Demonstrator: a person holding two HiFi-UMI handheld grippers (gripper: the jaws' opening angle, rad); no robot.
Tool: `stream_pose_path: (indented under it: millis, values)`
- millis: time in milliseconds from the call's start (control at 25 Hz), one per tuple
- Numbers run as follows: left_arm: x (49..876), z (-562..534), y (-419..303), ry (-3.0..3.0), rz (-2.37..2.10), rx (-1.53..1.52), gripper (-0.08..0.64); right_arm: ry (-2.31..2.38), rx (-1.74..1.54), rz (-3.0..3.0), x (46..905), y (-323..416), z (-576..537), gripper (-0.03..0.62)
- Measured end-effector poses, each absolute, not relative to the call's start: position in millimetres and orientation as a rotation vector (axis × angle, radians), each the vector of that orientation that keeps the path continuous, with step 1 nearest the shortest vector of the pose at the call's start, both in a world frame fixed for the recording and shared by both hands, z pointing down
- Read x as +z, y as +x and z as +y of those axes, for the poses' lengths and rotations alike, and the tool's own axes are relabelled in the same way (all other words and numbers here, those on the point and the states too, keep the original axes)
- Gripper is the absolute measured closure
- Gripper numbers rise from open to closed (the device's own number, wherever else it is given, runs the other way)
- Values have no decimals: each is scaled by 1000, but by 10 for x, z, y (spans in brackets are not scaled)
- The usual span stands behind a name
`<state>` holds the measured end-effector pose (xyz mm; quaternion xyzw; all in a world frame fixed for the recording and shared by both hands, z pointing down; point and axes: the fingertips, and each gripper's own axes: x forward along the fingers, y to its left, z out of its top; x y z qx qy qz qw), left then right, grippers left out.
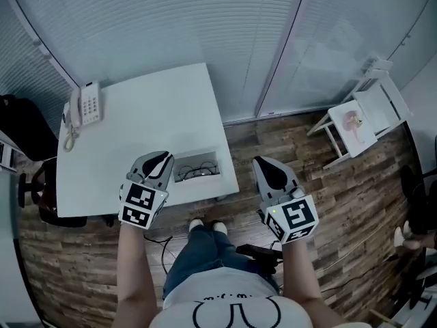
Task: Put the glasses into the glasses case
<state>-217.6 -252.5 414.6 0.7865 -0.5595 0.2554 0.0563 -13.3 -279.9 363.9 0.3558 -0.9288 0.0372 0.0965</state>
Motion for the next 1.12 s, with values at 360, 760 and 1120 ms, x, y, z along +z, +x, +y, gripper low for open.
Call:
stream_pose_path:
  millis: [360, 760, 1120]
  values:
    - [3356, -2199, -2555, 2262, -2178, 570, 543, 971, -9, -2855, 3252, -407, -2695, 580]
    - [2461, -1822, -2889, 2213, -2447, 261, 543, 1004, -235, -2897, 2538, -645, -2551, 580]
    - [1986, -1663, -2934, 2245, -2534, 125, 543, 1131, -337, -2895, 2044, -683, -2400, 581]
